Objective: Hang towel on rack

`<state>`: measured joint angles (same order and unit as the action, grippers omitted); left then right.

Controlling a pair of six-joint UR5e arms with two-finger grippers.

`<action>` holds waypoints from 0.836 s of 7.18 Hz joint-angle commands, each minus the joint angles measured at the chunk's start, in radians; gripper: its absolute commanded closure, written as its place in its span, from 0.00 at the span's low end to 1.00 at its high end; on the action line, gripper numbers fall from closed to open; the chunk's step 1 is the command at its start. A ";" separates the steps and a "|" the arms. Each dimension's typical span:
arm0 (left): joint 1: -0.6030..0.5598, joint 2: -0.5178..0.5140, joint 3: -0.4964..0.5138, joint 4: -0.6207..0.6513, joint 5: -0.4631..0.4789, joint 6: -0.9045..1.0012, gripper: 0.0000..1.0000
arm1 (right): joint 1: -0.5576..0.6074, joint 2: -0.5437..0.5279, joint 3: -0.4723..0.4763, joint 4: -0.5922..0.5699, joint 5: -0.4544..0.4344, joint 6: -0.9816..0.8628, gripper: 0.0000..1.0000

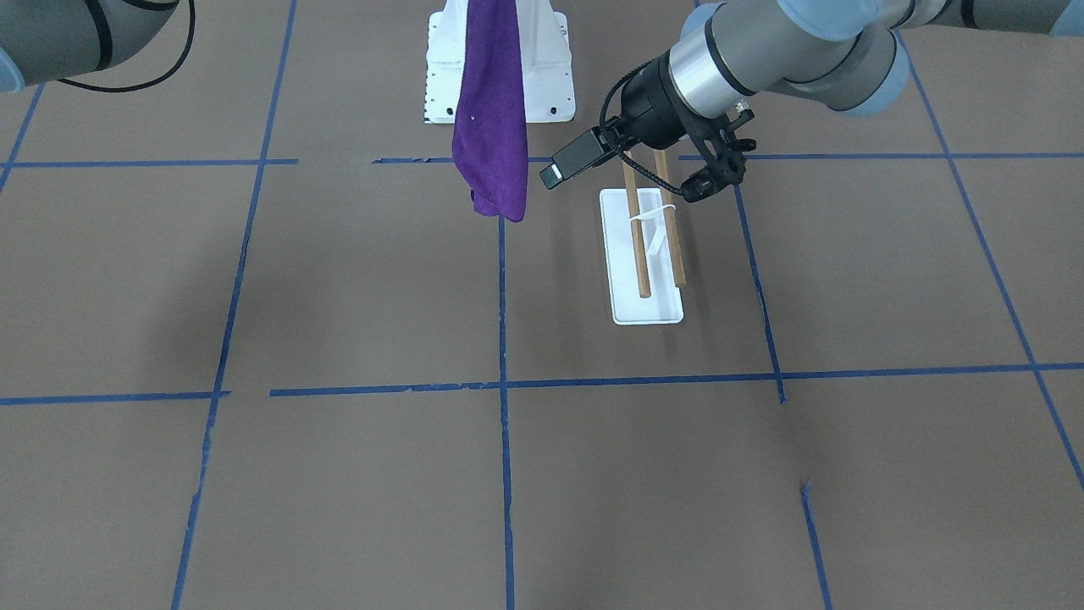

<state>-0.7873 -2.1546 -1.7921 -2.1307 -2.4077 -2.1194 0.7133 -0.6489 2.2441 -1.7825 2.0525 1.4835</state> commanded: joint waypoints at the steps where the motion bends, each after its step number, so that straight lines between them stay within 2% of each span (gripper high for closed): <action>1: 0.008 -0.007 0.011 -0.002 0.001 -0.011 0.11 | 0.000 0.000 0.022 0.000 0.001 -0.002 1.00; 3: 0.020 -0.025 0.031 -0.003 0.001 -0.019 0.15 | 0.000 0.002 0.028 0.000 0.002 -0.003 1.00; 4: 0.026 -0.036 0.039 -0.002 0.001 -0.024 0.27 | 0.000 0.009 0.028 0.008 0.003 -0.003 1.00; 5: 0.042 -0.034 0.040 -0.002 0.002 -0.031 0.45 | 0.000 0.018 0.028 0.009 0.002 -0.003 1.00; 6: 0.055 -0.036 0.037 -0.003 0.021 -0.034 0.45 | 0.002 0.021 0.028 0.009 0.002 -0.003 1.00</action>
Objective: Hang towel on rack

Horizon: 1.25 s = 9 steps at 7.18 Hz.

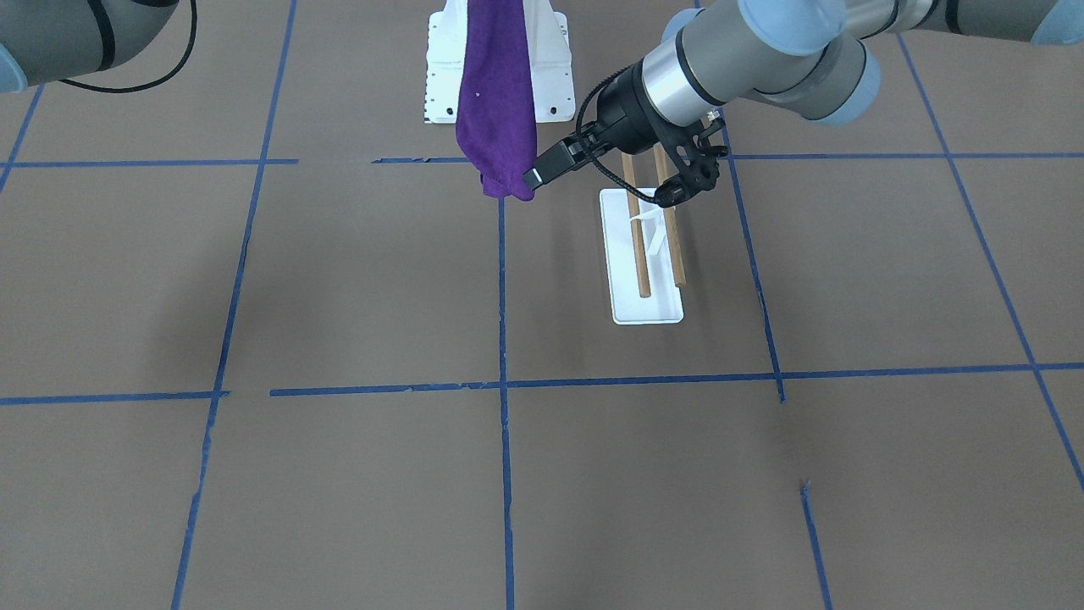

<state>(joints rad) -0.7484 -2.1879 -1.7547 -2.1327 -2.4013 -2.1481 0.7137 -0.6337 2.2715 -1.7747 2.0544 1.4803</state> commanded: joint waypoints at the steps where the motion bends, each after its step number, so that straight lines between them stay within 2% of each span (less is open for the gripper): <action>1: 0.021 -0.003 -0.005 -0.001 0.014 -0.006 0.42 | 0.006 0.008 0.000 0.001 0.000 0.000 1.00; 2: 0.021 -0.003 -0.006 -0.001 0.014 -0.006 0.42 | 0.009 0.009 0.002 0.003 0.001 0.000 1.00; 4: 0.024 -0.006 -0.006 -0.007 0.014 -0.022 0.59 | 0.012 0.009 0.009 0.006 0.004 0.000 1.00; 5: 0.027 -0.007 -0.003 -0.006 0.014 -0.023 0.63 | 0.012 0.011 0.009 0.006 0.004 0.000 1.00; 6: 0.032 -0.007 -0.006 -0.007 0.014 -0.023 0.97 | 0.013 0.012 0.010 0.006 0.004 0.000 1.00; 8: 0.032 -0.006 -0.015 -0.033 0.017 -0.010 1.00 | 0.013 0.003 0.014 0.006 0.006 0.000 1.00; 9: 0.030 0.002 -0.015 -0.085 0.042 -0.010 1.00 | 0.018 -0.004 0.017 0.006 0.012 0.000 1.00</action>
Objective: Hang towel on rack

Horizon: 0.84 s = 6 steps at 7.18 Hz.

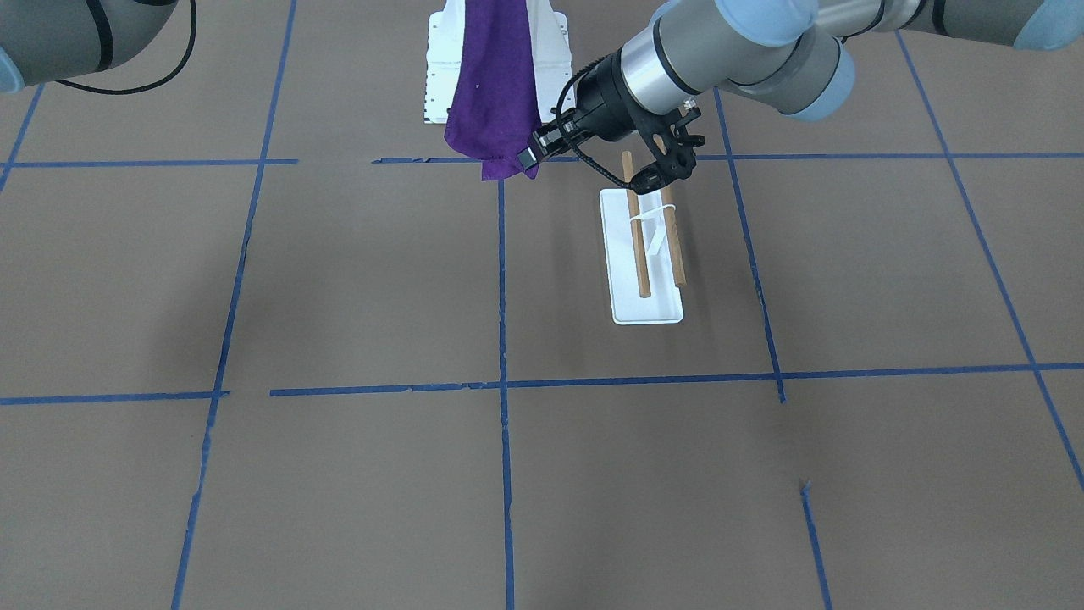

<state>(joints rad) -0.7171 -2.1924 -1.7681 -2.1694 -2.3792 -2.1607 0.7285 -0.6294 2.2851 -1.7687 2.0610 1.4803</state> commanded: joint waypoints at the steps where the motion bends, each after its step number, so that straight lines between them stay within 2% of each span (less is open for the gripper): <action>1: -0.001 0.011 -0.001 -0.052 0.035 0.010 1.00 | 0.005 -0.038 0.014 -0.002 0.007 0.002 0.29; 2: -0.005 0.014 -0.001 -0.050 0.061 0.033 1.00 | -0.018 -0.140 0.060 0.000 0.002 0.002 0.00; 3: -0.005 0.017 0.009 -0.052 0.096 0.038 1.00 | -0.027 -0.224 0.077 0.005 -0.005 -0.020 0.00; 5: -0.008 0.060 0.003 -0.052 0.098 0.106 1.00 | -0.018 -0.370 0.045 0.078 -0.012 -0.156 0.00; 6: -0.012 0.092 -0.005 -0.052 0.100 0.136 1.00 | 0.009 -0.442 0.027 0.083 -0.047 -0.193 0.00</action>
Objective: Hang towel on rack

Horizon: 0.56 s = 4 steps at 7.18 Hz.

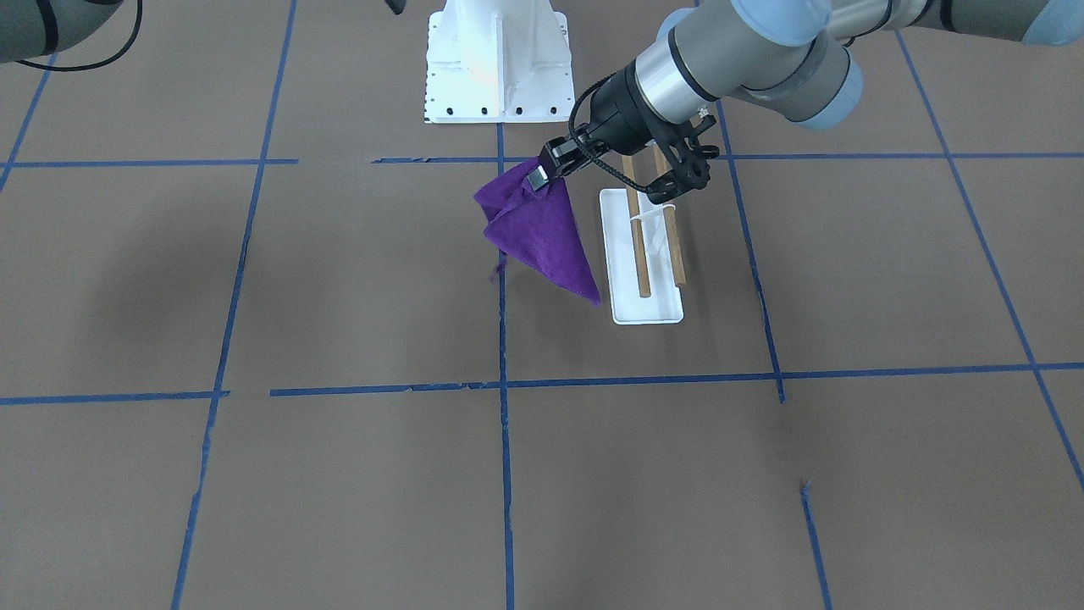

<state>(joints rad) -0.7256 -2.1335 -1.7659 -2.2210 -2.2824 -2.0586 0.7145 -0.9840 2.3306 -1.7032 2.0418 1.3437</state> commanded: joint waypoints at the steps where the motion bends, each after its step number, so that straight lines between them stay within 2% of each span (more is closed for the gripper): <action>1: -0.015 0.081 -0.033 -0.018 0.001 0.093 1.00 | 0.042 -0.128 -0.036 0.017 -0.058 -0.140 0.00; 2: -0.041 0.149 -0.062 -0.057 -0.002 0.109 1.00 | 0.048 -0.131 -0.055 0.017 -0.058 -0.153 0.00; 4: -0.105 0.329 -0.078 -0.223 -0.017 0.197 1.00 | 0.054 -0.131 -0.062 0.017 -0.058 -0.153 0.00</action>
<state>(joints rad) -0.7884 -1.9141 -1.8341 -2.3486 -2.2915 -1.9191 0.7642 -1.1117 2.2764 -1.6861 1.9862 1.1954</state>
